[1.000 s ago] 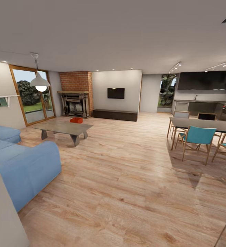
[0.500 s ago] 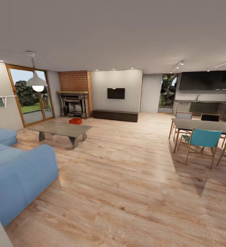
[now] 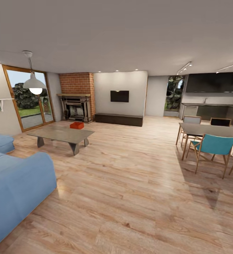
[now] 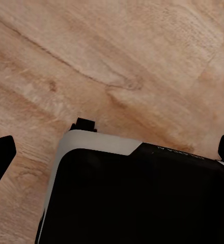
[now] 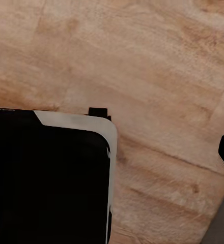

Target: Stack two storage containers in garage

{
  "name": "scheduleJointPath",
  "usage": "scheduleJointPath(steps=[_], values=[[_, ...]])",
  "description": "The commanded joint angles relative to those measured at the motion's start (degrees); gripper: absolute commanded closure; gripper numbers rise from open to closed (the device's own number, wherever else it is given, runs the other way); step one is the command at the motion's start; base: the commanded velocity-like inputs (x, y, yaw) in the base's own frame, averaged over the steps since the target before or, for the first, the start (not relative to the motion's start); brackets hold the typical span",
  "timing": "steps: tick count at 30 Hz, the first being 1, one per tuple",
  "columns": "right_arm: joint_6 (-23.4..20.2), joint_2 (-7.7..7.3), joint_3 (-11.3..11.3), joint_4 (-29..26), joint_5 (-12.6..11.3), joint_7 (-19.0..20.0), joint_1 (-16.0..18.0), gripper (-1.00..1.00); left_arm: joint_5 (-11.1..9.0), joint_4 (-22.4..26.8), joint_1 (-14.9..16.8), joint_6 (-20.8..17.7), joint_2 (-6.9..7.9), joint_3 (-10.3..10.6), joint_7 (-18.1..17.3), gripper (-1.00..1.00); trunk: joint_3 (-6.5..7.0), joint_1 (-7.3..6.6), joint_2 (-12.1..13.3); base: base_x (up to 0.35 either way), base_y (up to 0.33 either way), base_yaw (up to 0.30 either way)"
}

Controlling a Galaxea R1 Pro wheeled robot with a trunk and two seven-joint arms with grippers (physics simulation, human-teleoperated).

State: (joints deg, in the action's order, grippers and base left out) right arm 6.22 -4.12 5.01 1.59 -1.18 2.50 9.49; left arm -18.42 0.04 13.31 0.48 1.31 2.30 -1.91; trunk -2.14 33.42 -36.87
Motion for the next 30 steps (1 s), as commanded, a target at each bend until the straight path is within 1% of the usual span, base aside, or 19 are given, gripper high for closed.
scheduleJointPath(steps=[1, 30], values=[[0.31, -0.01, 0.44, 0.17, -0.14, 0.14, 0.09, -1.00, -0.48, -0.04, 0.05, 0.05, 0.01, 0.25, -0.21, -1.00, -0.10, 0.05, -0.08, 0.323, 0.000, 0.000], [0.37, -0.18, 0.44, 0.17, -0.14, 0.14, 0.09, -1.00, -0.48, -0.04, 0.05, 0.05, 0.01, 0.25, -0.20, -1.00, -0.10, 0.05, -0.08, 0.323, 0.000, 0.000]])
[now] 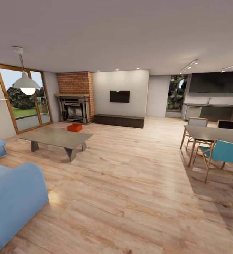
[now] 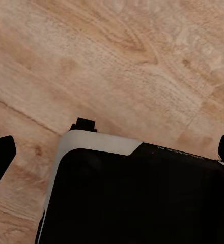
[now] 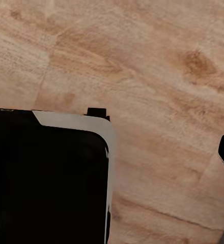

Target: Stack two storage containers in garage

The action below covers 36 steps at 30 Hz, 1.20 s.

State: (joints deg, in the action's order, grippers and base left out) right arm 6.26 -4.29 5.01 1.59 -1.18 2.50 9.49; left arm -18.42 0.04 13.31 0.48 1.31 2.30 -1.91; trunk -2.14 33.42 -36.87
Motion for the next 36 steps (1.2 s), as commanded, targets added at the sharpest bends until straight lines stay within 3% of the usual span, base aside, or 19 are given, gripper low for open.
scheduleJointPath(steps=[1, 28, 36], values=[[0.33, -0.01, 0.44, 0.17, -0.14, 0.14, 0.09, -1.00, -0.48, -0.04, 0.05, 0.05, 0.01, 0.25, -0.20, -1.00, -0.10, 0.05, -0.08, 0.323, 0.000, 0.000], [0.63, 0.44, 0.07, 0.17, 0.07, 0.17, 0.09, -1.00, -0.48, -0.04, 0.05, 0.05, 0.01, 0.25, -0.20, -1.00, -0.10, 0.05, -0.08, 0.323, 0.000, -0.001], [0.65, 0.61, -0.08, 0.17, -0.04, 0.22, 0.09, -1.00, -0.48, -0.04, 0.05, 0.05, 0.01, 0.25, -0.20, -1.00, -0.10, 0.05, -0.08, 0.323, 0.000, -0.176]])
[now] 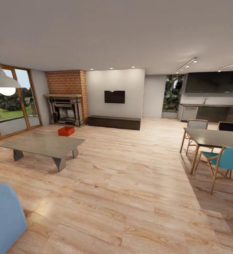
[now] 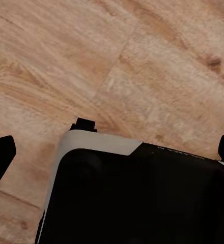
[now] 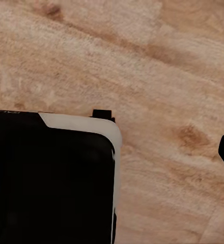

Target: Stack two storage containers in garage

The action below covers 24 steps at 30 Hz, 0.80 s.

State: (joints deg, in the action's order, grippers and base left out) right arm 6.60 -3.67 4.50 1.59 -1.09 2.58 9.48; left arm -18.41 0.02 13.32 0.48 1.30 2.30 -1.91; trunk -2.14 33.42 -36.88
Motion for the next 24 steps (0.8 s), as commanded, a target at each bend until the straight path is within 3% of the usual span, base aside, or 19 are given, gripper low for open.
scheduleJointPath(steps=[1, 7, 24], values=[[0.29, -0.01, 0.42, 0.17, -0.13, 0.14, 0.10, -1.00, -0.49, -0.02, 0.04, 0.05, 0.02, 0.25, -0.20, -1.00, -0.10, 0.05, -0.07, 0.323, 0.000, -0.233], [0.27, -0.02, 0.37, 0.17, -0.27, 0.12, 0.10, -1.00, -0.49, -0.02, 0.04, 0.05, 0.02, 0.25, -0.20, -1.00, -0.10, 0.05, -0.07, 0.323, 0.000, -0.162], [0.03, -0.38, 0.92, 0.17, -0.31, 0.09, 0.10, -1.00, -0.49, -0.02, 0.04, 0.05, -0.01, 0.25, -0.20, -1.00, -0.10, 0.05, -0.07, 0.323, 0.000, -0.003]])
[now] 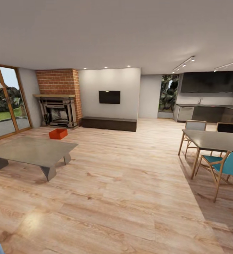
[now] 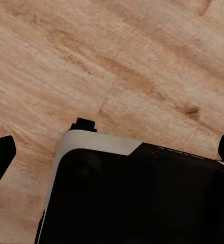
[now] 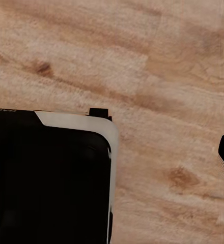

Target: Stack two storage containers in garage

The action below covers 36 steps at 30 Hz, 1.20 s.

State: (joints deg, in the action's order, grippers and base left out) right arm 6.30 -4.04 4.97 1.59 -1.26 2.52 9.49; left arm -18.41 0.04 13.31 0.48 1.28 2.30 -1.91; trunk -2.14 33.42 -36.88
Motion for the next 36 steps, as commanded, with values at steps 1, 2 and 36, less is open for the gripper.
scheduleJointPath(steps=[1, 2, 36], values=[[0.35, -0.01, 0.42, 0.17, -0.16, 0.13, 0.09, -1.00, -0.48, -0.04, 0.05, 0.05, 0.00, 0.25, -0.20, -1.00, -0.10, 0.05, -0.07, 0.323, 0.000, 0.000], [0.38, 0.00, 0.41, 0.17, -0.19, 0.13, 0.09, -1.00, -0.47, -0.04, 0.05, 0.05, -0.02, 0.25, -0.20, -1.00, -0.10, 0.05, -0.07, 0.323, 0.000, 0.000], [0.50, -0.26, 0.12, 0.17, -0.40, 0.11, 0.09, -1.00, -0.54, -0.04, 0.05, 0.24, 0.04, 0.25, -0.20, -1.00, -0.10, 0.05, -0.07, 0.323, 0.000, 0.000]])
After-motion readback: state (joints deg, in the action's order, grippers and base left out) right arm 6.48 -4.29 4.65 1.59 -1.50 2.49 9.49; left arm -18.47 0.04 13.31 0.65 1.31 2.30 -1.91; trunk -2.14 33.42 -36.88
